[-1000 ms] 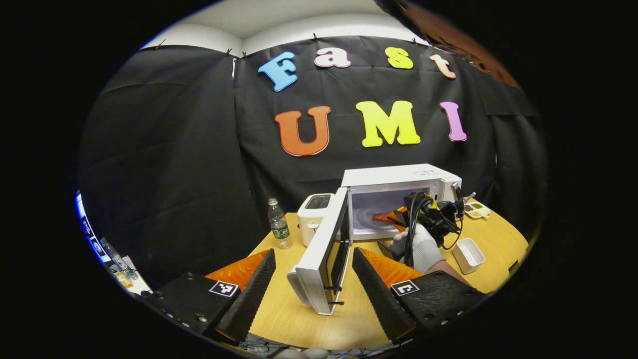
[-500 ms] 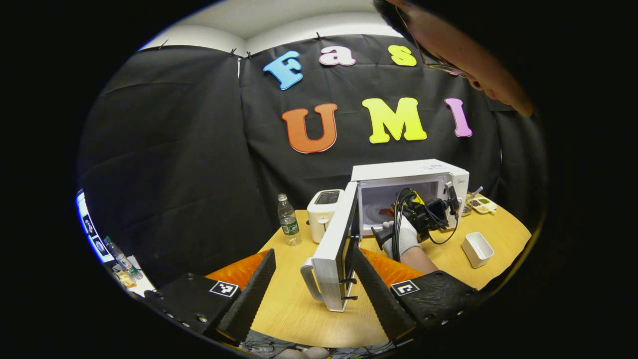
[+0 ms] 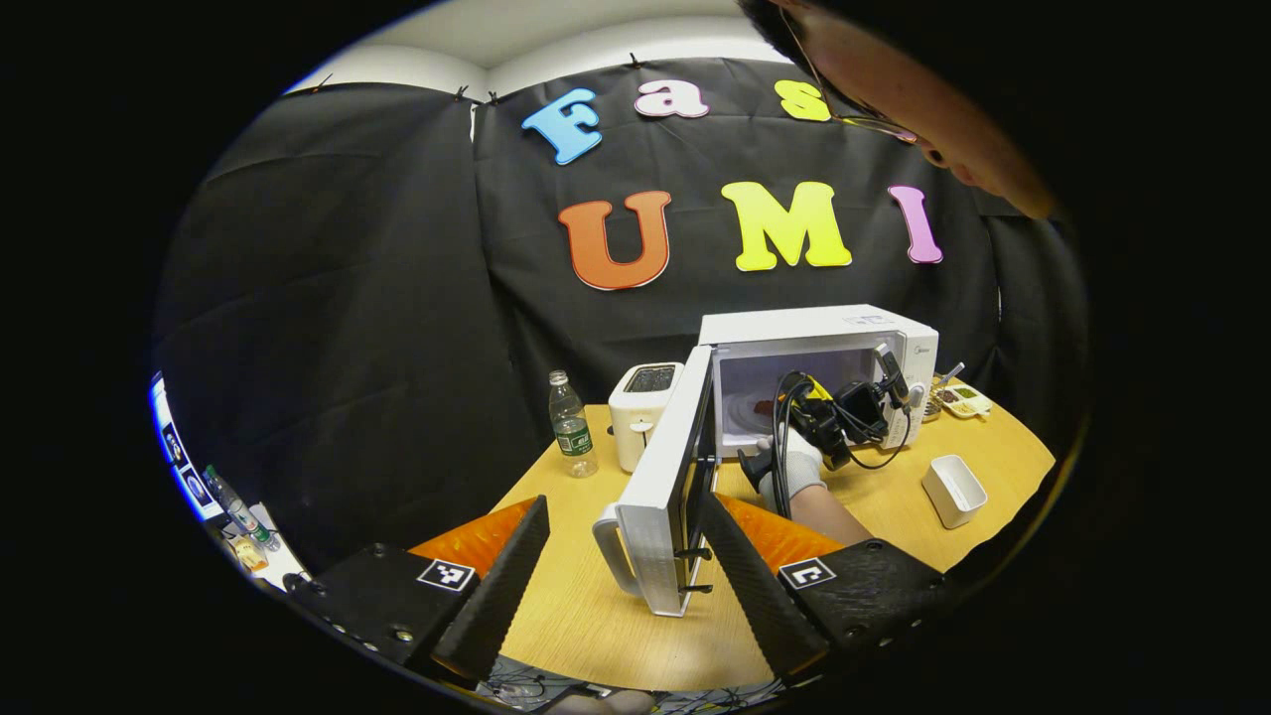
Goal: Open the microwave oven with the left hand, put the food in, and close the microwave oven.
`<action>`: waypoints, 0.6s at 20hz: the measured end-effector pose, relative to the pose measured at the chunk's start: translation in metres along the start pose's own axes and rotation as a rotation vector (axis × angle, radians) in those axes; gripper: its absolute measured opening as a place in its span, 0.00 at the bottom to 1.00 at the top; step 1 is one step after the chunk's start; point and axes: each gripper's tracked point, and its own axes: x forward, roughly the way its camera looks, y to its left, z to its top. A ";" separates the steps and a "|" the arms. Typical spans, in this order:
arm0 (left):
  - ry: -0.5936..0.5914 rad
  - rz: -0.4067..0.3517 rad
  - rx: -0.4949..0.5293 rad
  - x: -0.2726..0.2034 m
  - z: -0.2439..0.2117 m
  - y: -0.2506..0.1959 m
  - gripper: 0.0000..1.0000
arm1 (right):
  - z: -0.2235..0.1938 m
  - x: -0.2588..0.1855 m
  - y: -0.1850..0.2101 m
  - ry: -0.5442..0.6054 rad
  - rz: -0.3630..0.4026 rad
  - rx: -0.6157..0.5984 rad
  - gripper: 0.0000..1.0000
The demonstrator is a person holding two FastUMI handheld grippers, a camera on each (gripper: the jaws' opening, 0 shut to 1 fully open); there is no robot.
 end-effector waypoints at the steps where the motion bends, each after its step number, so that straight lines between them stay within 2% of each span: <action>1: 0.003 -0.004 -0.004 0.001 -0.001 0.000 0.95 | 0.001 0.001 -0.003 0.006 -0.006 -0.025 0.12; 5: 0.006 -0.012 -0.006 0.005 -0.003 -0.001 0.95 | 0.004 0.000 -0.009 -0.007 -0.019 -0.097 0.17; 6: 0.003 -0.014 -0.005 0.006 -0.002 -0.002 0.95 | 0.004 0.000 -0.006 -0.014 -0.007 -0.130 0.32; 7: -0.002 -0.013 -0.003 0.007 -0.001 -0.002 0.95 | 0.004 -0.004 -0.003 -0.017 0.002 -0.152 0.32; 8: 0.000 -0.013 -0.003 0.009 -0.001 -0.002 0.95 | 0.006 -0.006 0.001 -0.029 0.019 -0.186 0.40; 9: -0.004 -0.014 -0.004 0.009 0.000 -0.003 0.95 | 0.007 -0.006 0.001 -0.034 0.009 -0.218 0.53; 12: -0.004 -0.016 -0.001 0.010 -0.001 -0.005 0.95 | 0.009 -0.004 0.003 -0.022 0.020 -0.286 0.67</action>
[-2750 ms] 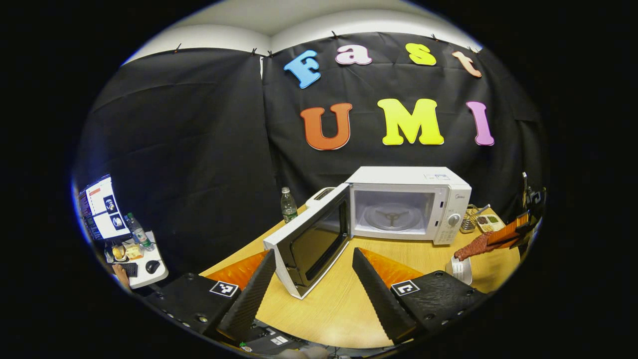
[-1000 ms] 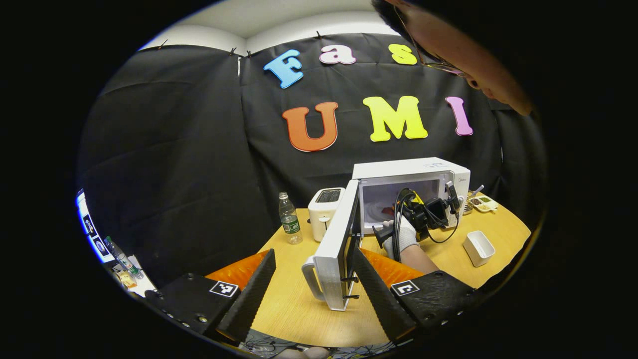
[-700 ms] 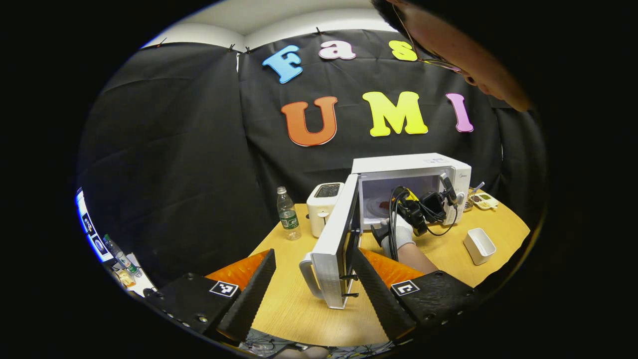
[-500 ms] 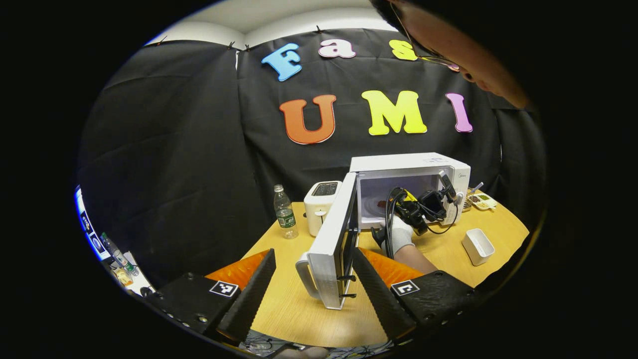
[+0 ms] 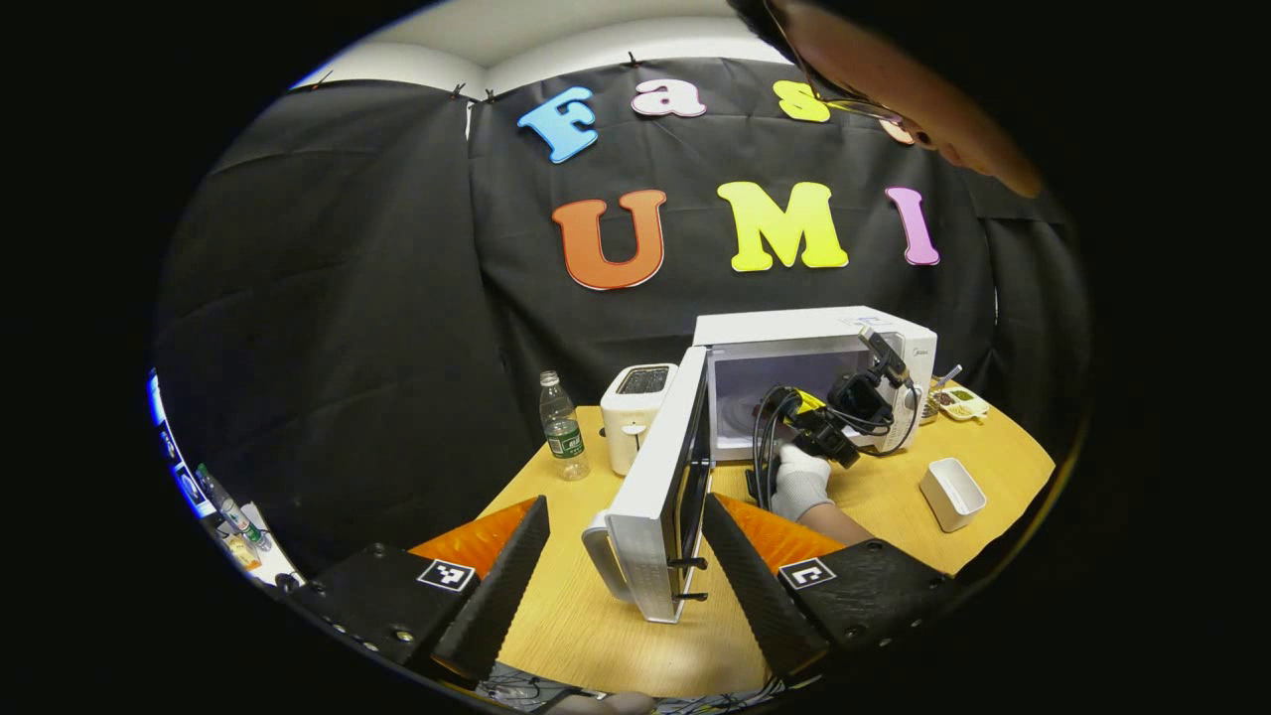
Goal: Open the microwave oven with the left hand, put the food in, and close the microwave oven.
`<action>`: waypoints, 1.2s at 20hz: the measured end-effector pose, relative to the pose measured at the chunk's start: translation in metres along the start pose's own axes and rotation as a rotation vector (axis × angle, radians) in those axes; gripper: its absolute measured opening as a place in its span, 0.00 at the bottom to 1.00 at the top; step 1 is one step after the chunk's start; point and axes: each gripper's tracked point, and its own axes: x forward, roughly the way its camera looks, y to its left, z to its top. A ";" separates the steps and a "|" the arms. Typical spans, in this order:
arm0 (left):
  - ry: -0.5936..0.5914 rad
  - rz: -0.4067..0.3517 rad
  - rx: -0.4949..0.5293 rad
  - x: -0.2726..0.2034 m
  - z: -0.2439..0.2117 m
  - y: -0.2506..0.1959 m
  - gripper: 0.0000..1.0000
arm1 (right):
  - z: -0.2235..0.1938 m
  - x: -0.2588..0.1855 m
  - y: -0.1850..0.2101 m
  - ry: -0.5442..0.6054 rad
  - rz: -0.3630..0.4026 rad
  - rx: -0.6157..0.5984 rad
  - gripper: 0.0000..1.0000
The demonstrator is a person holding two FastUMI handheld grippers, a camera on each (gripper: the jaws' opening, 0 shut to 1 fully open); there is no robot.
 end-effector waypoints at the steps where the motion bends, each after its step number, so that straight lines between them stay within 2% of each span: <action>1: 0.002 -0.004 0.000 0.001 -0.002 -0.002 0.95 | 0.001 -0.001 -0.001 -0.003 0.003 -0.045 0.72; 3: 0.003 -0.006 -0.003 0.002 -0.003 -0.003 0.95 | 0.000 -0.001 -0.002 0.003 0.001 -0.117 0.82; 6: -0.006 -0.014 0.001 0.004 -0.002 -0.008 0.95 | 0.000 -0.001 -0.006 0.004 0.006 -0.204 0.87; 7: -0.012 -0.016 0.002 0.005 0.000 -0.008 0.95 | 0.001 -0.001 -0.008 0.008 0.006 -0.244 0.99; 9: -0.020 -0.020 0.002 0.006 0.002 -0.010 0.95 | 0.001 0.001 -0.014 0.015 0.003 -0.324 1.00; 10: -0.023 -0.022 0.004 0.007 0.002 -0.012 0.95 | 0.002 0.001 -0.017 0.014 -0.007 -0.358 0.89; 11: -0.027 -0.024 0.009 0.008 0.004 -0.012 0.95 | 0.004 0.002 -0.017 0.011 0.000 -0.401 1.00; 13: -0.035 -0.029 0.013 0.007 0.005 -0.015 0.95 | 0.002 0.000 -0.014 0.009 0.010 -0.502 1.00; 14: -0.039 -0.030 0.013 0.007 0.004 -0.015 0.95 | 0.001 -0.001 -0.011 0.004 0.017 -0.564 0.89; 15: -0.037 -0.029 0.011 0.007 0.003 -0.015 0.95 | 0.000 -0.002 -0.009 0.006 0.026 -0.599 1.00; 16: -0.036 -0.030 0.009 0.008 0.003 -0.015 0.95 | -0.005 -0.003 -0.008 0.025 0.046 -0.593 0.90; 17: -0.038 -0.030 0.009 0.008 0.004 -0.015 0.95 | -0.010 -0.002 -0.010 0.043 0.060 -0.565 1.00; 18: -0.036 -0.029 0.010 0.008 0.004 -0.015 0.95 | -0.009 -0.003 -0.017 0.054 0.044 -0.565 0.91; 20: -0.041 -0.029 0.011 0.006 0.005 -0.015 0.95 | 0.004 -0.004 -0.026 0.031 0.012 -0.611 0.91; 21: -0.048 -0.029 0.011 0.005 0.008 -0.014 0.95 | 0.008 -0.006 -0.022 0.025 0.025 -0.608 1.00; 22: -0.050 -0.027 0.010 0.005 0.009 -0.013 0.95 | 0.009 -0.009 -0.020 0.035 0.039 -0.592 1.00; 23: -0.052 -0.023 0.010 0.005 0.009 -0.013 0.95 | 0.011 -0.013 -0.021 0.044 0.042 -0.595 0.92; 24: -0.050 -0.021 0.008 0.005 0.011 -0.013 0.95 | 0.015 -0.018 -0.022 0.048 0.038 -0.610 1.00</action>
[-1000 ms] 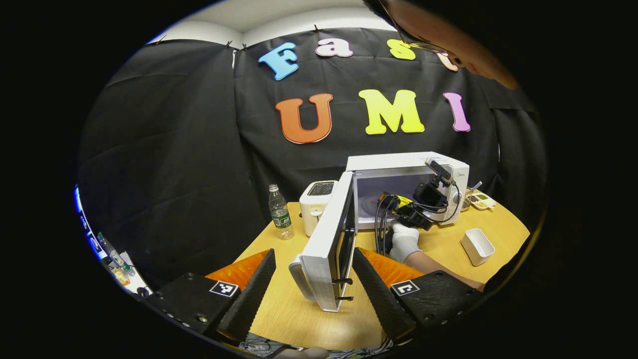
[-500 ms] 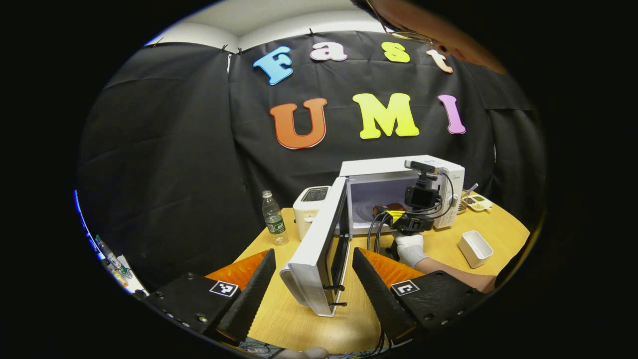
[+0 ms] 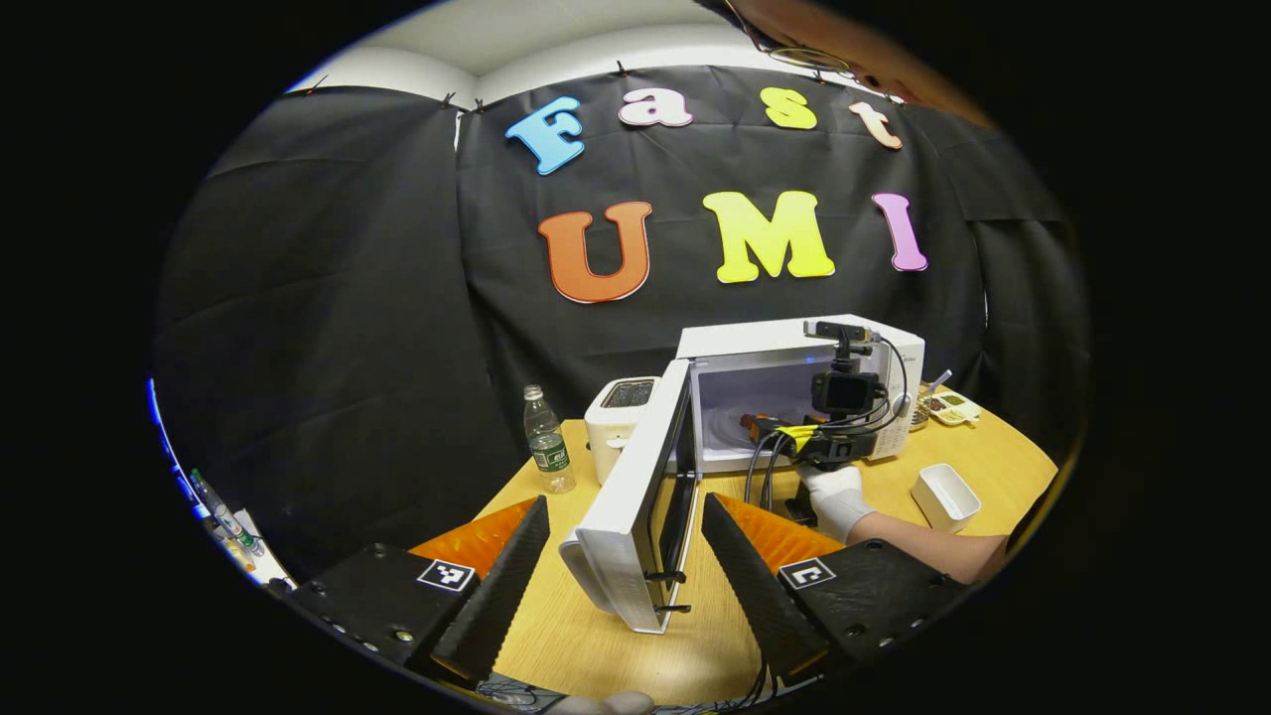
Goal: Open the microwave oven with the left hand, put the food in, and close the microwave oven.
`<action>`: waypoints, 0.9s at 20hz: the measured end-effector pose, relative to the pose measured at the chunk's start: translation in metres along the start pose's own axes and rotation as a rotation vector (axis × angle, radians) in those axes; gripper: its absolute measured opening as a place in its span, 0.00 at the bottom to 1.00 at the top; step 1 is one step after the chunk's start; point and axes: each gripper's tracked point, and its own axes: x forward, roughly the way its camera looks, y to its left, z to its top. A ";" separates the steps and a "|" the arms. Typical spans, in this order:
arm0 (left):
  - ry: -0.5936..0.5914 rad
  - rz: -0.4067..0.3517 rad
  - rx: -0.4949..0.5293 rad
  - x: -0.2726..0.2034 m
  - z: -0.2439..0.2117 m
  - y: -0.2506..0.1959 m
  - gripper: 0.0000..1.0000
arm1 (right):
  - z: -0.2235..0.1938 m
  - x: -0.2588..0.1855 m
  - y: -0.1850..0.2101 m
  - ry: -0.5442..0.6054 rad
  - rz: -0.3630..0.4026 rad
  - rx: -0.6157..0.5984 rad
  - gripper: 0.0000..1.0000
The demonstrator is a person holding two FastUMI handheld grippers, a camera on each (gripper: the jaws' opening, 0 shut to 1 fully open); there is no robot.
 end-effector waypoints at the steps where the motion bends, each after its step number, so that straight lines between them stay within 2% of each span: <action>1: -0.003 0.001 -0.005 -0.001 0.003 0.001 0.95 | 0.004 -0.007 0.001 0.001 0.013 -0.004 0.91; 4: -0.018 0.011 -0.009 -0.003 0.012 0.008 0.95 | 0.020 -0.045 0.008 0.010 0.070 0.002 0.92; 5: -0.022 0.012 -0.009 -0.003 0.015 0.010 0.95 | 0.027 -0.062 0.010 0.014 0.096 -0.009 1.00; 6: -0.025 0.015 -0.009 -0.006 0.019 0.013 0.95 | 0.037 -0.080 0.011 0.019 0.113 -0.029 1.00; 7: -0.032 0.015 -0.011 -0.006 0.023 0.016 0.95 | 0.047 -0.102 0.007 0.015 0.121 -0.055 0.92; 9: -0.043 0.029 -0.008 -0.010 0.031 0.025 0.95 | 0.072 -0.143 -0.002 0.001 0.149 -0.106 0.92; 11: -0.041 0.035 -0.008 -0.015 0.033 0.034 0.95 | 0.093 -0.181 -0.020 0.003 0.142 -0.155 0.91; 12: -0.046 0.041 -0.004 -0.016 0.035 0.039 0.95 | 0.104 -0.200 -0.026 0.002 0.154 -0.165 1.00; 13: -0.051 0.050 0.001 -0.019 0.036 0.046 0.95 | 0.111 -0.218 -0.034 0.007 0.157 -0.173 0.92; 14: -0.048 0.057 -0.005 -0.019 0.035 0.053 0.95 | 0.118 -0.237 -0.041 0.015 0.162 -0.181 0.92; 15: -0.049 0.071 -0.008 -0.020 0.034 0.061 0.88 | 0.125 -0.255 -0.048 0.020 0.163 -0.187 1.00; 16: -0.046 0.077 -0.011 -0.020 0.032 0.068 0.95 | 0.130 -0.272 -0.055 0.021 0.162 -0.194 0.91; 17: -0.047 0.092 -0.010 -0.019 0.029 0.073 0.88 | 0.133 -0.286 -0.064 0.033 0.160 -0.204 1.00; 18: -0.046 0.106 -0.009 -0.016 0.027 0.081 0.94 | 0.137 -0.302 -0.074 0.041 0.150 -0.213 0.92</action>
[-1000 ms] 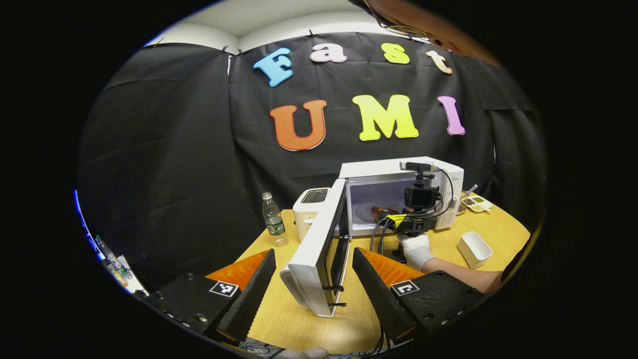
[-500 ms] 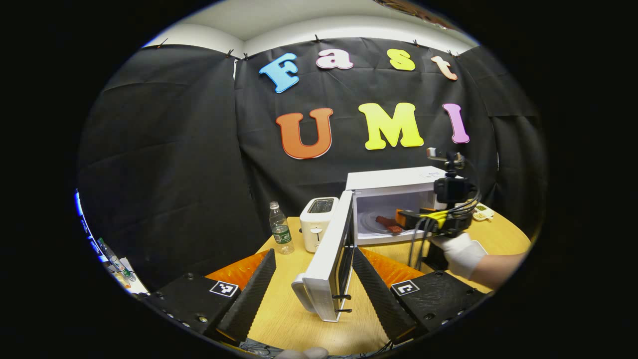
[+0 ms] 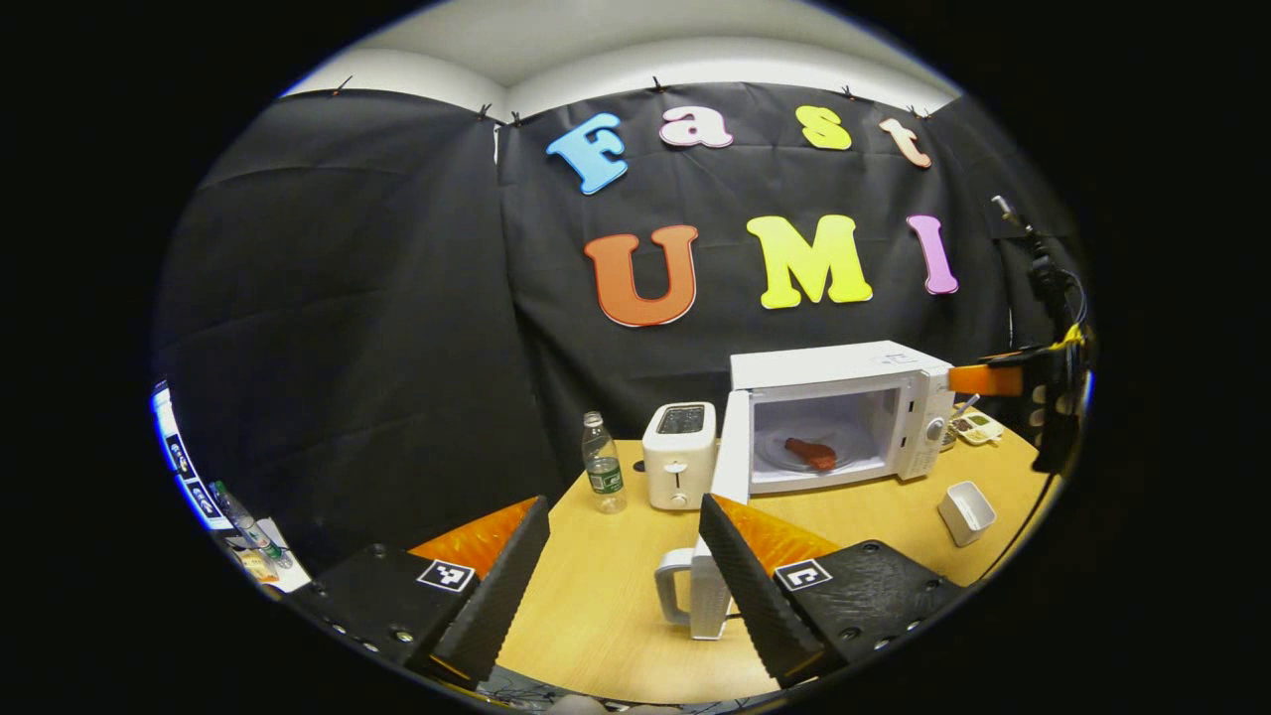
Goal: Open the microwave oven with the left hand, put the food in, and close the microwave oven.
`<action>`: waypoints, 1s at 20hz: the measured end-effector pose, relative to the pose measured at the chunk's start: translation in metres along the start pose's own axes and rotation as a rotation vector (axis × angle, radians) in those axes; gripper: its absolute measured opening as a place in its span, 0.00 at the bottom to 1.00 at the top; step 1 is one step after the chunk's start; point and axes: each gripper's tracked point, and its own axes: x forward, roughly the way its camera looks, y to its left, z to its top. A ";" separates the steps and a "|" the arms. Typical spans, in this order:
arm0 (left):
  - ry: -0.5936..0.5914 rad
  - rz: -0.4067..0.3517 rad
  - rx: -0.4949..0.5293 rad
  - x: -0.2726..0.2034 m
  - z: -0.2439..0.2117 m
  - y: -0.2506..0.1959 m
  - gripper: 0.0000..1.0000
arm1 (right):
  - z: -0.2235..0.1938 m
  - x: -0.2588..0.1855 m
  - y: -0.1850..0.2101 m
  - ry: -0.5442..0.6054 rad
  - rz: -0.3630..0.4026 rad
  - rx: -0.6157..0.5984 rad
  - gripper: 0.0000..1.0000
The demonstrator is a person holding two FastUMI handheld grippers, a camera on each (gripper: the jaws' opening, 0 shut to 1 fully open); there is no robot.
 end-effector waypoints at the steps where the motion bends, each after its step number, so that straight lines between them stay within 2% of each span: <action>1: 0.002 0.015 -0.008 0.002 -0.004 0.008 0.93 | 0.002 -0.015 -0.005 0.007 0.005 -0.003 0.91; 2: 0.002 0.015 -0.025 0.004 -0.005 0.012 0.78 | 0.000 -0.029 -0.010 0.021 0.004 0.006 0.92; 3: 0.006 0.011 -0.039 0.005 -0.008 0.012 0.72 | -0.001 -0.043 -0.014 0.027 0.007 0.007 0.92; 5: 0.004 -0.011 -0.068 0.010 -0.015 0.010 0.50 | -0.002 -0.066 -0.028 0.040 -0.017 -0.002 0.92; 6: 0.002 -0.020 -0.074 0.014 -0.019 0.008 0.39 | -0.003 -0.076 -0.033 0.042 -0.024 0.009 1.00; 7: 0.004 -0.019 -0.076 0.020 -0.026 0.009 0.28 | -0.002 -0.082 -0.036 0.049 -0.031 0.023 0.92; 8: 0.023 -0.014 -0.085 0.027 -0.037 0.010 0.17 | -0.003 -0.087 -0.039 0.051 -0.038 0.034 0.92; 9: 0.043 -0.033 -0.103 0.030 -0.047 0.007 0.22 | -0.005 -0.093 -0.042 0.054 -0.045 0.038 0.92; 10: 0.044 -0.049 -0.114 0.034 -0.052 0.002 0.01 | -0.006 -0.097 -0.045 0.057 -0.050 0.041 0.92; 11: 0.058 -0.060 -0.117 0.037 -0.060 0.000 0.00 | -0.007 -0.102 -0.047 0.061 -0.052 0.049 0.92; 12: 0.079 -0.067 -0.117 0.045 -0.072 -0.004 0.00 | -0.007 -0.105 -0.049 0.065 -0.054 0.059 1.00; 13: 0.085 -0.072 -0.119 0.047 -0.078 -0.004 0.00 | -0.006 -0.108 -0.052 0.067 -0.059 0.068 0.92; 17: 0.101 -0.103 -0.101 0.058 -0.089 -0.015 0.00 | 0.003 -0.114 -0.063 0.050 -0.091 0.074 0.92; 18: 0.108 -0.108 -0.091 0.061 -0.093 -0.018 0.00 | 0.003 -0.114 -0.065 0.051 -0.089 0.077 1.00; 19: 0.106 -0.107 -0.083 0.064 -0.094 -0.018 0.00 | 0.001 -0.116 -0.067 0.054 -0.089 0.085 0.92; 20: 0.119 -0.109 -0.081 0.067 -0.097 -0.020 0.00 | 0.000 -0.117 -0.069 0.054 -0.092 0.094 1.00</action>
